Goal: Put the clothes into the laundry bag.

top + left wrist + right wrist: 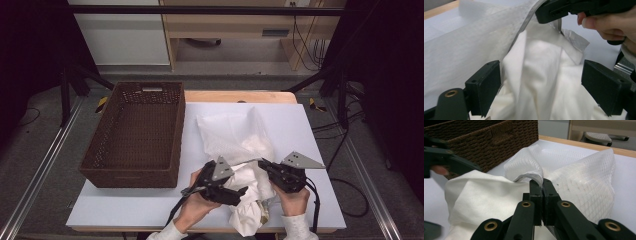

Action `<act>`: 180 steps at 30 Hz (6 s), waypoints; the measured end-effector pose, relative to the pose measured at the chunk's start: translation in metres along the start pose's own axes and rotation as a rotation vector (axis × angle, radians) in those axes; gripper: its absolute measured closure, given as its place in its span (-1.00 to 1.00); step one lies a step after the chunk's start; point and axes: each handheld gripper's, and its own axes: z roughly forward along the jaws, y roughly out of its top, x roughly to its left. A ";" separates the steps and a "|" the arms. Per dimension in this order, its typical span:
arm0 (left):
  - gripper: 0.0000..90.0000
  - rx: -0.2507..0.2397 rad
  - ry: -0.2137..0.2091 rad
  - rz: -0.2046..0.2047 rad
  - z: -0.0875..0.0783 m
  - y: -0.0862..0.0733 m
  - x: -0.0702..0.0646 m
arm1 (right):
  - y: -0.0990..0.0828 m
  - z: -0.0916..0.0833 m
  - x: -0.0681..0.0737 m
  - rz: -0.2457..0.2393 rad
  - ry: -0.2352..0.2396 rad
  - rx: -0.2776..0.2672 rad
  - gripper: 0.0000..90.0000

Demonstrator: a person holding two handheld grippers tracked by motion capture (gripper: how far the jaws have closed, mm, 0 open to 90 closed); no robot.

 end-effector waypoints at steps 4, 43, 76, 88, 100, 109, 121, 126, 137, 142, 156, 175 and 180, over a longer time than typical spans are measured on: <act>-0.64 -0.006 0.017 -0.046 -0.013 -0.021 0.008 | 0.000 0.001 0.000 0.003 0.001 0.004 0.97; 0.60 0.032 0.032 -0.022 0.112 0.013 0.000 | 0.000 0.001 0.004 0.013 0.017 -0.009 0.97; -0.41 0.061 -0.146 -0.233 0.051 -0.045 0.039 | -0.001 0.005 0.004 0.006 0.016 0.014 0.97; 0.60 -0.055 -0.052 -0.076 0.052 -0.004 0.005 | -0.001 0.008 0.007 0.013 0.029 0.015 0.97; 0.58 0.102 0.074 0.059 0.098 0.011 -0.004 | 0.002 0.003 0.010 0.011 0.038 -0.027 0.98; 0.35 0.026 0.020 -0.038 0.083 -0.006 0.016 | 0.003 -0.004 0.006 0.017 0.048 -0.027 0.98; 0.53 0.024 0.049 -0.029 0.071 -0.014 0.016 | 0.004 0.001 0.013 -0.003 0.064 -0.013 0.98; 0.59 0.060 0.048 -0.025 0.089 -0.005 0.018 | 0.006 -0.002 0.015 -0.008 0.073 -0.024 0.98; -0.29 0.028 0.008 -0.011 0.039 -0.010 0.023 | 0.001 0.002 0.011 -0.004 0.048 0.004 0.98; -0.42 0.044 0.031 -0.024 0.001 -0.018 0.021 | 0.000 -0.001 0.010 -0.005 0.041 -0.002 0.98; 0.14 0.163 0.058 -0.134 0.036 -0.069 0.027 | -0.002 0.001 0.010 -0.002 0.037 0.009 0.97; 0.96 0.160 0.132 -0.100 -0.027 -0.086 0.018 | -0.001 0.004 0.015 -0.007 0.032 0.028 0.97; 0.82 0.145 0.135 -0.091 -0.023 -0.091 0.016 | -0.001 0.008 0.018 -0.016 0.035 0.047 0.97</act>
